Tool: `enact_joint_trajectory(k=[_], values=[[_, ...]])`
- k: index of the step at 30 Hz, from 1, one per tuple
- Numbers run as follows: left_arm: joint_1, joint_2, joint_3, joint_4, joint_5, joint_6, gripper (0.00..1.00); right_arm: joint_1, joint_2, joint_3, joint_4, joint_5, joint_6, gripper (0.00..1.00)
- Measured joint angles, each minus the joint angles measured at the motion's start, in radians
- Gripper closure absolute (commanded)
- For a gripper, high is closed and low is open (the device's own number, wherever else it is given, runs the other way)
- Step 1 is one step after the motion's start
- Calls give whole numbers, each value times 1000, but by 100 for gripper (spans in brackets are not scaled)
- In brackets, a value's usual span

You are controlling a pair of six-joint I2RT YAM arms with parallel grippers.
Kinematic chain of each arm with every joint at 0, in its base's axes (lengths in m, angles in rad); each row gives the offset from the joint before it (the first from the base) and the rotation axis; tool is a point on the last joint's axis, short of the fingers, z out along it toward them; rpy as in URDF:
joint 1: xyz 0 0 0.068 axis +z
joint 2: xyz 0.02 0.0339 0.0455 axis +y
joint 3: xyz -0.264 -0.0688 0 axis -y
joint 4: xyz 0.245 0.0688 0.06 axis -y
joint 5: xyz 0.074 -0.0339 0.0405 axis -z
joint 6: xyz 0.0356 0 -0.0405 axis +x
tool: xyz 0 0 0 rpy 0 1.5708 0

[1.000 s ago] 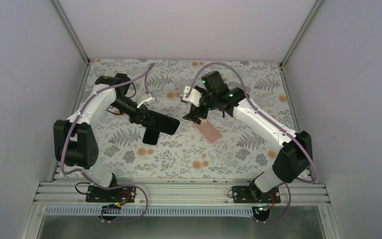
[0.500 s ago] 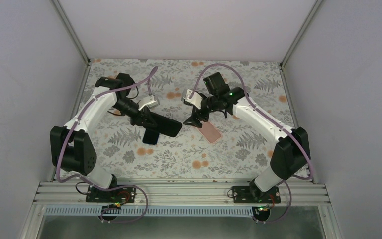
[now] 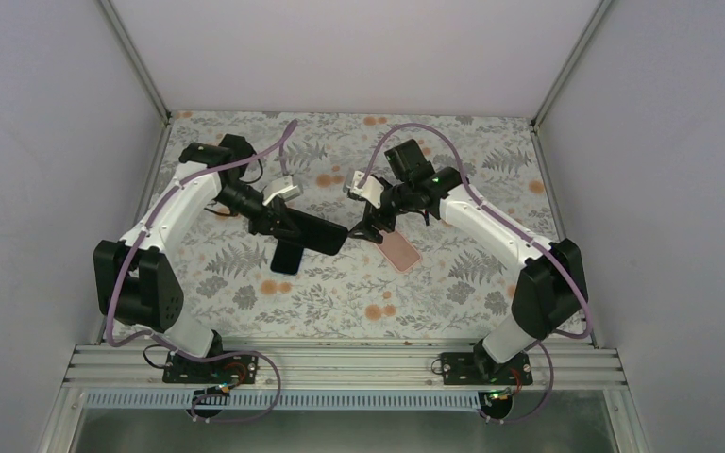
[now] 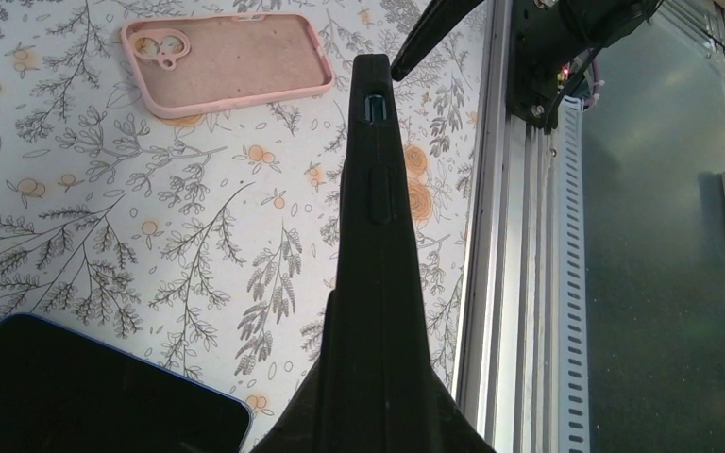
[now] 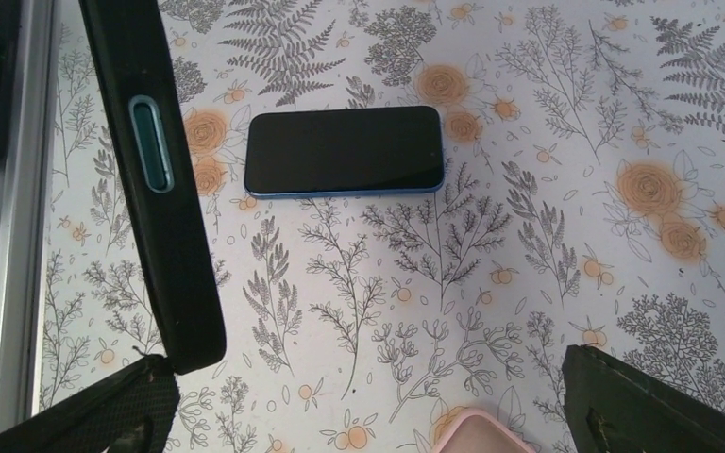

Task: Take the phone out of the phone case

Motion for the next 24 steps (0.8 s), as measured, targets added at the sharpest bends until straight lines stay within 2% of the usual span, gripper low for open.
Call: enact_joint_trajectory(k=[24], values=[[0, -9, 0, 16, -24, -4, 98, -1, 13, -1, 23, 33, 26, 0]])
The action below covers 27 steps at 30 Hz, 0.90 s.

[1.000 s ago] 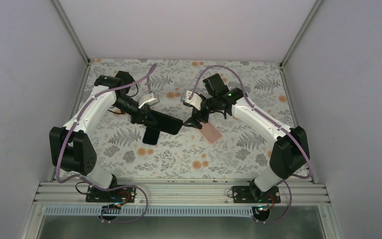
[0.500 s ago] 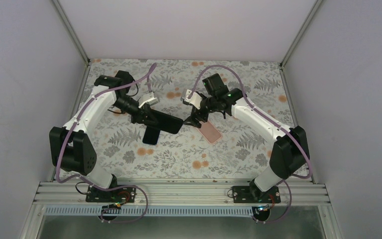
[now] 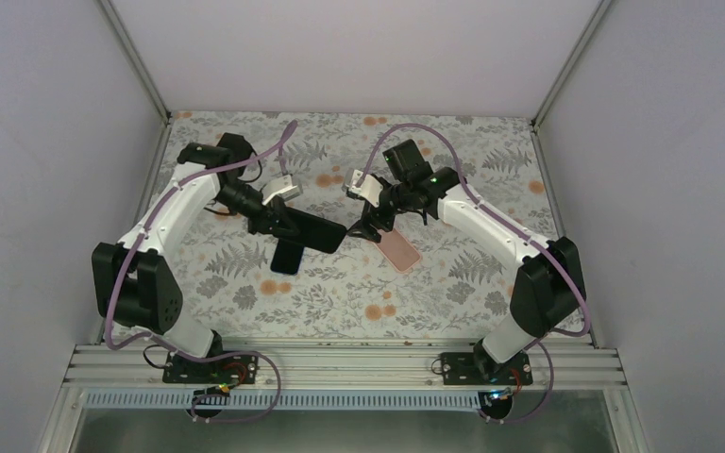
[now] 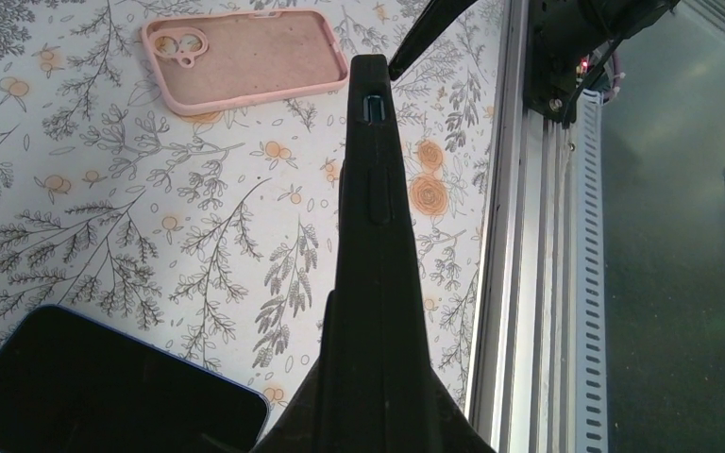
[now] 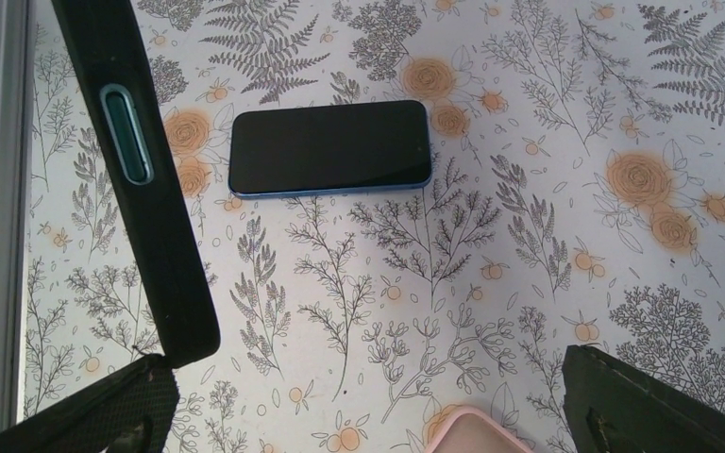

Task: Take the phone out of the phone case

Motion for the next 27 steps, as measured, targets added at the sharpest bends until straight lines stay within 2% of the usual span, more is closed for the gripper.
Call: enact_joint_trajectory(k=[27], values=[[-13, -37, -25, -2, -6, 0, 98, -14, 3, 0, 1, 7, 0, 0]])
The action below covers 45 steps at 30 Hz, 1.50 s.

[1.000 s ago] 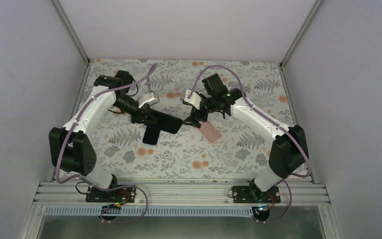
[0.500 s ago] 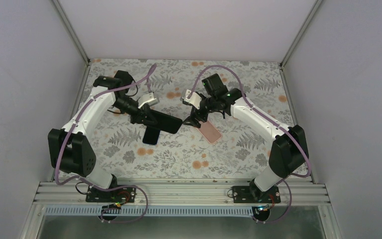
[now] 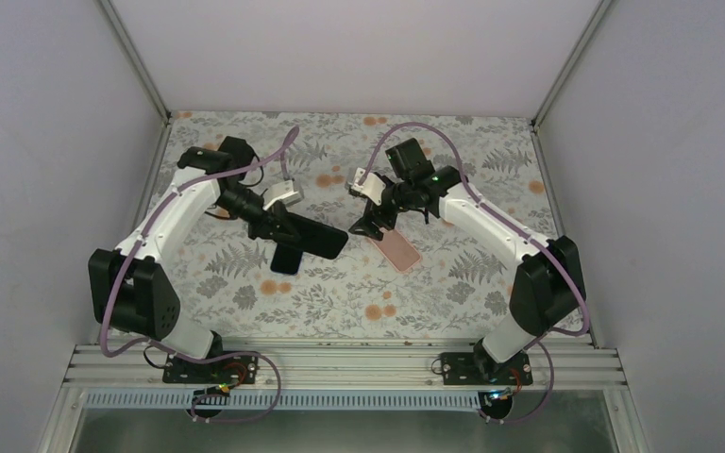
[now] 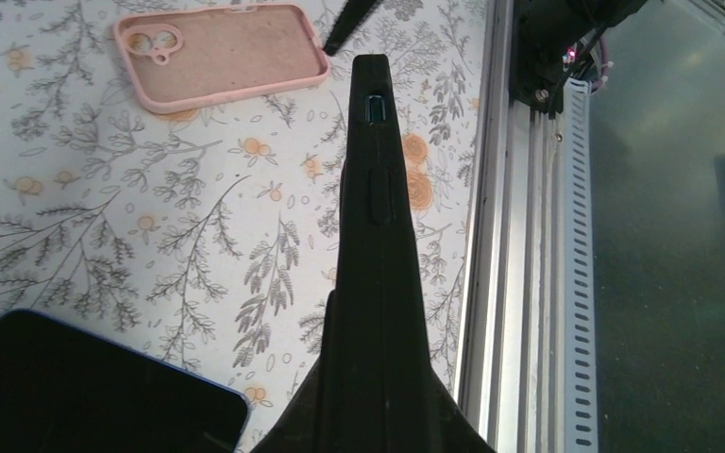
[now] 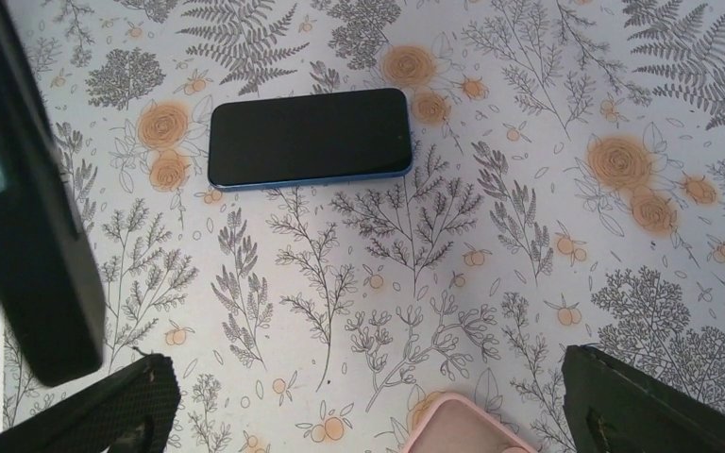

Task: Take the phone out of the phone case

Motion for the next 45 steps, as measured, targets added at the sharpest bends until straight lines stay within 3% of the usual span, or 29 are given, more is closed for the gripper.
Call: enact_joint_trajectory(k=[12, 22, 45], values=[[-18, -1, -5, -7, 3, 0, 98, -4, 7, 8, -13, 5, -6, 0], [-18, -2, -5, -8, -16, 0, 98, -5, -95, -15, -56, -34, -13, 0], [-22, 12, 29, -8, 6, -22, 98, 16, -56, -53, -38, -46, -7, 1]])
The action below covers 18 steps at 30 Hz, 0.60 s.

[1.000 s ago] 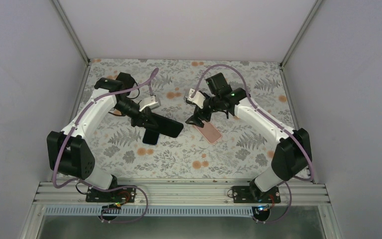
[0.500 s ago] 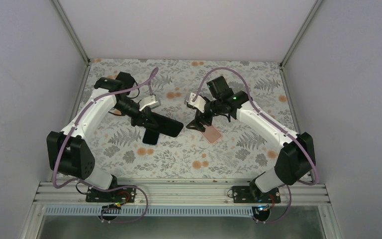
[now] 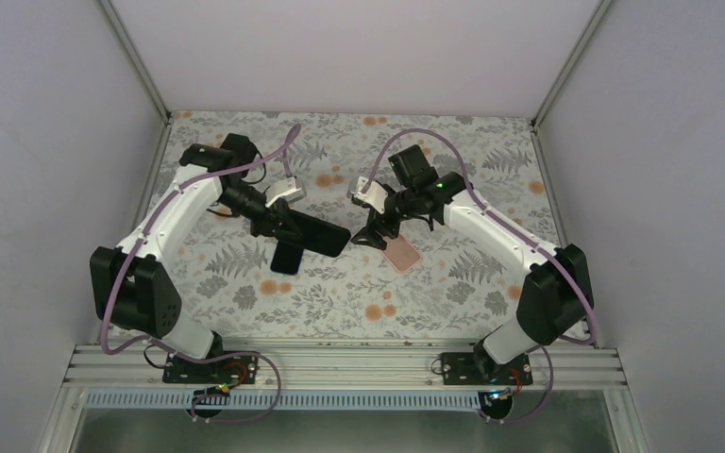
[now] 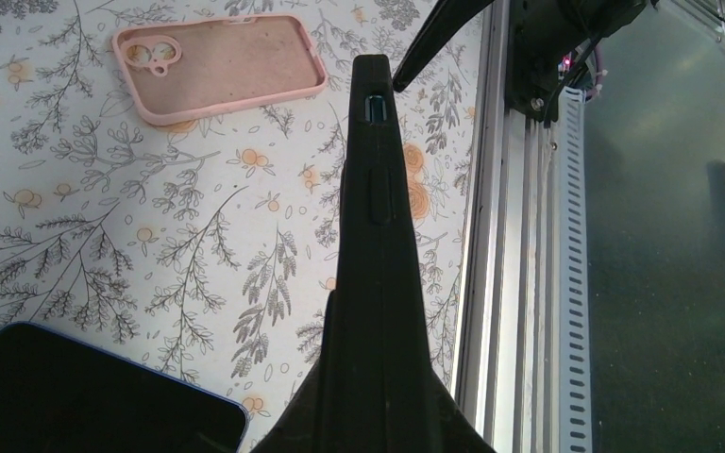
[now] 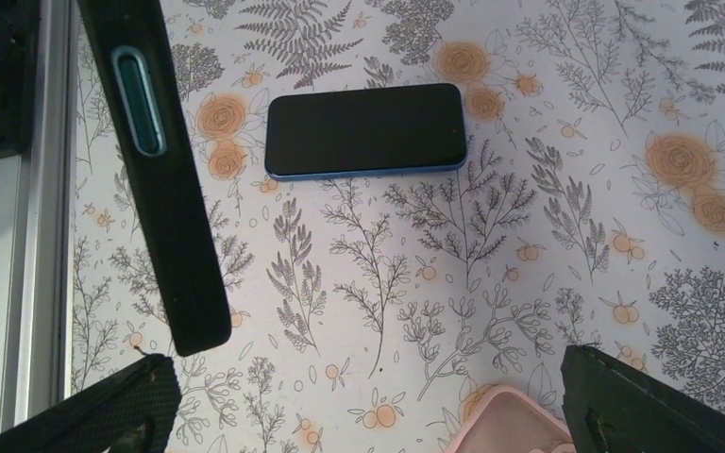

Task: Take the phone out of the phone case

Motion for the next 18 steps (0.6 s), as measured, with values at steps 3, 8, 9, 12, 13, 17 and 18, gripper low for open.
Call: enact_joint_trajectory(k=[3, 8, 9, 12, 13, 17, 18], values=[[-1, 1, 0, 0, 0, 0, 98, 0, 0, 0, 14, 4, 3, 1], [0, 1, 0, 1, -1, 0, 98, 1, 0, 0, 31, 15, 11, 1], [0, 1, 0, 2, -1, 0, 98, 1, 0, 0, 32, 18, 14, 1], [0, 1, 0, 8, -4, 0, 98, 5, 0, 0, 37, 34, 23, 1], [0, 1, 0, 10, -6, 0, 98, 5, 1, 0, 39, 41, 26, 1], [2, 0, 0, 13, -21, 0, 98, 6, 10, 0, 50, 66, 30, 1], [2, 0, 0, 14, -25, 0, 98, 6, 15, 0, 52, 71, 30, 1]])
